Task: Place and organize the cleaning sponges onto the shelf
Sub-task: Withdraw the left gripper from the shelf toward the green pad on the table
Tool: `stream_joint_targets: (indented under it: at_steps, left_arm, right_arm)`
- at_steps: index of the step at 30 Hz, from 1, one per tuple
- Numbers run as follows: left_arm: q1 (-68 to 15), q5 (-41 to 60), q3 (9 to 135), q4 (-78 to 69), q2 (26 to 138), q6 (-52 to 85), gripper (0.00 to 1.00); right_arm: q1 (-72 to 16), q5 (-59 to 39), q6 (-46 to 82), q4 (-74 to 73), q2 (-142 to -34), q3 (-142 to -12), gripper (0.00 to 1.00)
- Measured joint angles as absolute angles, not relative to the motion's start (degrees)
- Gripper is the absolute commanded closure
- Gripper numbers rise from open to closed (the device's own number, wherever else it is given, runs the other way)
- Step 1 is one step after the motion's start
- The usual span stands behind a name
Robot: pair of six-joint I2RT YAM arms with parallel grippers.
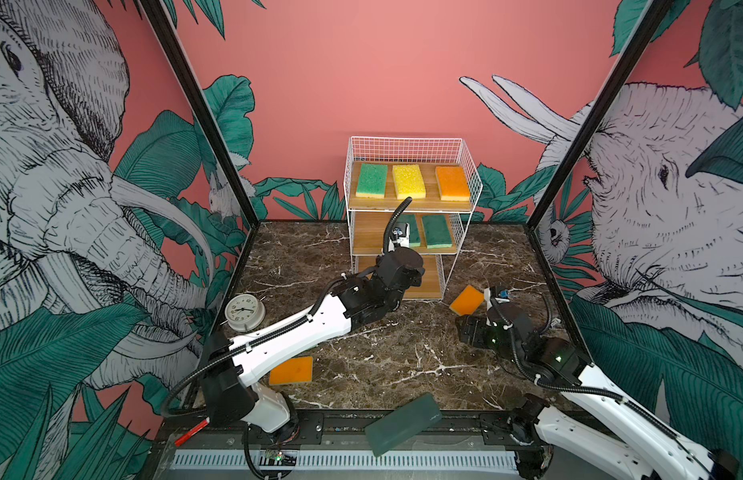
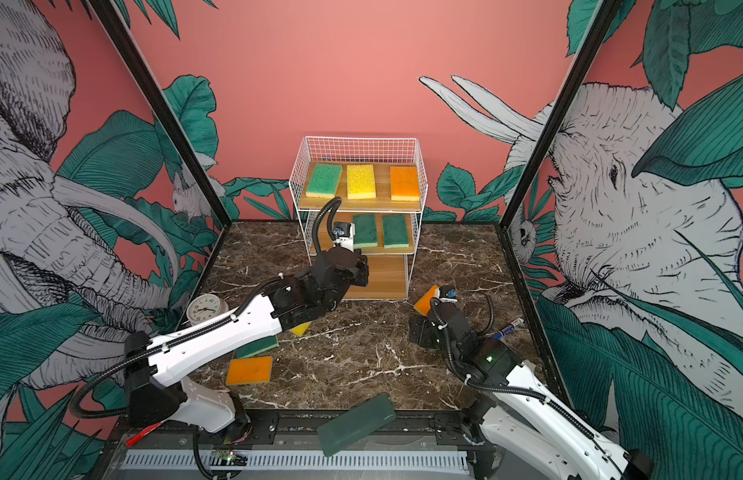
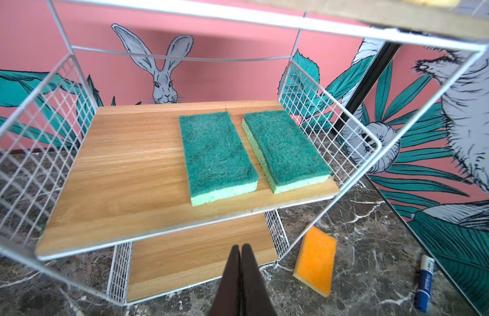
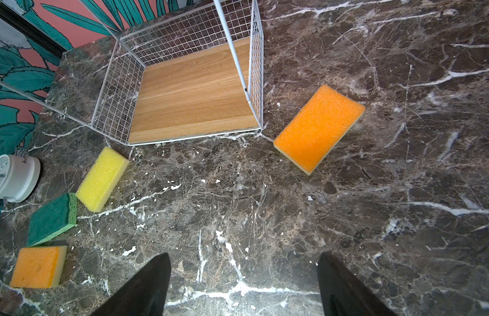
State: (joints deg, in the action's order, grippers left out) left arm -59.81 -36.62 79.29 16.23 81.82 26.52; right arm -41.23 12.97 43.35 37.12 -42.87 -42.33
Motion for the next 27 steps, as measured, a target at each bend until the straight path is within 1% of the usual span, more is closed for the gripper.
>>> stream_joint_targets:
  at_steps: [2, 3, 8, 13, 16, 17, 19, 23, 25, 27]
  left_arm:
    - [-59.96, -37.08, 78.56, 19.29, 78.70, 27.09, 0.59]
    - [-59.96, -37.17, 78.26, 21.41, 76.84, 27.33, 0.55]
    - [-59.83, -38.57, 75.50, 32.36, 67.42, 32.53, 0.45]
    - [-58.28, -39.92, 68.64, 46.28, 57.76, 43.48, 0.42]
    - [-57.52, -41.21, 65.69, 54.41, 54.33, 49.67, 0.32]
    - [-57.06, -41.47, 65.10, 57.10, 53.76, 51.70, 0.30]
    - [-55.18, -41.41, 64.49, 61.89, 53.58, 55.11, 0.32]
    - [-49.36, -41.04, 61.56, 67.92, 54.00, 60.40, 0.42]
    - [-46.87, -40.47, 58.67, 69.38, 53.43, 62.17, 0.41]
    - [-43.59, -38.92, 55.22, 69.34, 52.25, 62.74, 0.38]
  right_arm:
    - [-41.23, 12.95, 43.20, 37.15, -43.40, -42.81, 0.09]
    - [-41.23, 12.95, 42.98, 37.10, -43.90, -43.22, 0.08]
    - [-41.23, 12.91, 41.43, 36.56, -48.23, -46.46, 0.08]
    - [-41.23, 11.55, 39.62, 34.09, -53.41, -48.77, 0.08]
    - [-41.23, 10.46, 38.72, 32.14, -57.01, -49.56, 0.08]
    - [-41.23, 10.09, 38.52, 31.48, -58.15, -49.69, 0.07]
    - [-41.23, 9.19, 38.24, 30.13, -60.53, -49.98, 0.07]
    - [-41.23, 6.76, 37.82, 27.53, -65.78, -51.64, 0.08]
    - [-41.23, 5.82, 37.43, 26.35, -68.03, -52.80, 0.08]
    - [-41.23, 5.04, 36.99, 25.41, -69.78, -53.69, 0.07]
